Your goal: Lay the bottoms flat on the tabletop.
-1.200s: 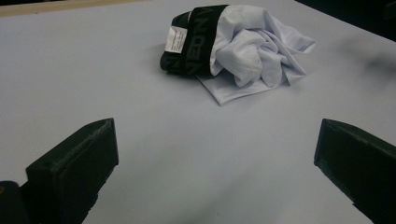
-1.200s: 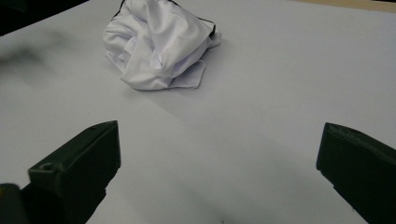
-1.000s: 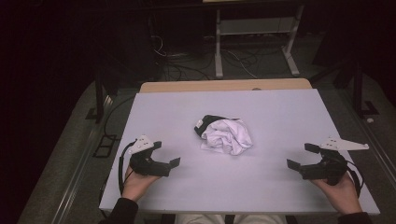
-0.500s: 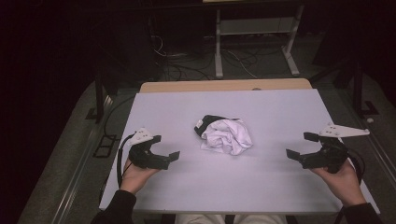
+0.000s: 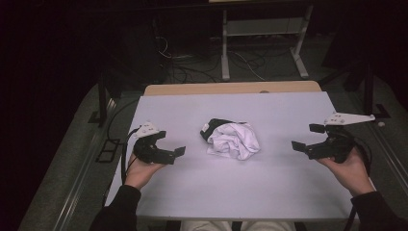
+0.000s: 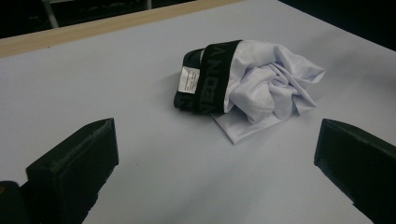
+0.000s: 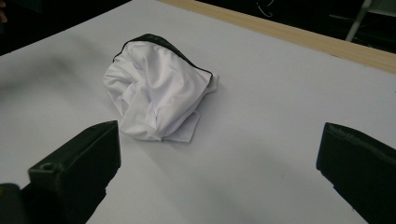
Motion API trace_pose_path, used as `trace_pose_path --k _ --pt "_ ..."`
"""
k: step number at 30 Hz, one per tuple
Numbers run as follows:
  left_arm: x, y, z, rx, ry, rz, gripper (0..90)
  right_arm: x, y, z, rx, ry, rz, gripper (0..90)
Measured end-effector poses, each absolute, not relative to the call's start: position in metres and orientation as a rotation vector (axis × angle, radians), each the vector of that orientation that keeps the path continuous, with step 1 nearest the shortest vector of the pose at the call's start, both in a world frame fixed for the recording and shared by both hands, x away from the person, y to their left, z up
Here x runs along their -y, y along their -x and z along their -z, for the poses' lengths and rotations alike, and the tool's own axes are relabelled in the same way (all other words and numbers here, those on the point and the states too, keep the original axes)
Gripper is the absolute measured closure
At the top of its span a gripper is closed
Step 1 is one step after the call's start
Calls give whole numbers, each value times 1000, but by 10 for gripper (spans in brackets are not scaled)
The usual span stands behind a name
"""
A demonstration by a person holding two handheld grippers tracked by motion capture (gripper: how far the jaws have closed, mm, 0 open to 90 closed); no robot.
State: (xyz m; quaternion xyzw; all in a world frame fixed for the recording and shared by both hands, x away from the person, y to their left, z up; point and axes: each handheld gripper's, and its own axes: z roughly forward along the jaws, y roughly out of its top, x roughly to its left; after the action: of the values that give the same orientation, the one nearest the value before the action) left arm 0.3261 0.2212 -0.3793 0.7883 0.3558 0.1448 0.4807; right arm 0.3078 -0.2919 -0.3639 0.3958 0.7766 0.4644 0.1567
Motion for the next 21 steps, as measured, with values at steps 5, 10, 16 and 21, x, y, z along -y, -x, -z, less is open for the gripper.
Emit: trace_pose_path --k 5,10,16,21 --pt "-215 -334 378 -860 -1920 -347 0 285 -318 366 -2236 -1122 -1330 1" --pt "-209 -340 382 -860 -1903 -325 0 277 -328 370 -2249 -1125 -1355 1" --pt "-200 -348 389 -862 -1904 -294 0 263 -339 378 -2275 -1111 -1351 1" --pt "-197 -354 389 -864 -1876 -264 0 255 -344 383 -2285 -1108 -1359 1"
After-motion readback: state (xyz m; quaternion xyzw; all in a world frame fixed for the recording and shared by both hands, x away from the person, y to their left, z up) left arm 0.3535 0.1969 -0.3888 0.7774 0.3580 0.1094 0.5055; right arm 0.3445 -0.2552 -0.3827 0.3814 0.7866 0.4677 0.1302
